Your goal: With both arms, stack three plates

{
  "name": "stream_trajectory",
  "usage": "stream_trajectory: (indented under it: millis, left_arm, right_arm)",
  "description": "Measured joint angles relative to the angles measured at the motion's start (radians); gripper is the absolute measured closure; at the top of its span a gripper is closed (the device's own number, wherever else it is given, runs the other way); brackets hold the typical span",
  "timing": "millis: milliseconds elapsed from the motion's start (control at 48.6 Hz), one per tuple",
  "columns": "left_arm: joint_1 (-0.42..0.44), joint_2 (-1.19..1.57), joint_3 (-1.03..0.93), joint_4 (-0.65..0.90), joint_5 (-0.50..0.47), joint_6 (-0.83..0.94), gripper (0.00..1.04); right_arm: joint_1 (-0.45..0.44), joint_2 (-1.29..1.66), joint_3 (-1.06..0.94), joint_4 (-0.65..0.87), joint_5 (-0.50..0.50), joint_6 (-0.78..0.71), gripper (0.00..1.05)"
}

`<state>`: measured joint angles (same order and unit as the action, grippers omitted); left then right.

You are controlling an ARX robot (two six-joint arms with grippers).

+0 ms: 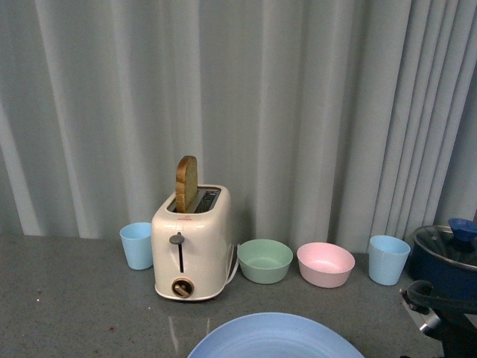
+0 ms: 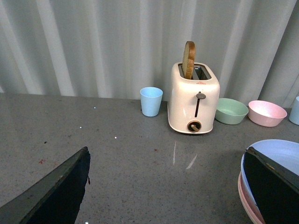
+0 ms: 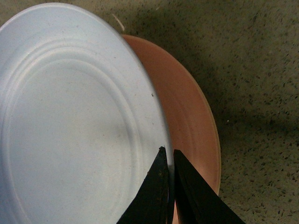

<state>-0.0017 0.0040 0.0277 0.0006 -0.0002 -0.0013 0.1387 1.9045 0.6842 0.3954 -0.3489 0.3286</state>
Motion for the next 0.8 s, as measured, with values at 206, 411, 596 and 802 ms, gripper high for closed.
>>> stream_trajectory:
  millis: [206, 411, 596, 802]
  left_arm:
    - [0.000, 0.000, 0.000, 0.000, 0.000, 0.000, 0.07]
    - [0.000, 0.000, 0.000, 0.000, 0.000, 0.000, 0.07]
    - [0.000, 0.000, 0.000, 0.000, 0.000, 0.000, 0.07]
    - [0.000, 0.000, 0.000, 0.000, 0.000, 0.000, 0.07]
  right_arm:
    - [0.000, 0.015, 0.000, -0.018, 0.004, -0.001, 1.01]
    - [-0.011, 0.016, 0.000, -0.023, 0.007, -0.003, 1.01]
    - [-0.022, 0.016, 0.000, -0.027, 0.003, -0.013, 0.95]
    - [-0.041, -0.024, 0.000, -0.057, 0.003, -0.020, 0.50]
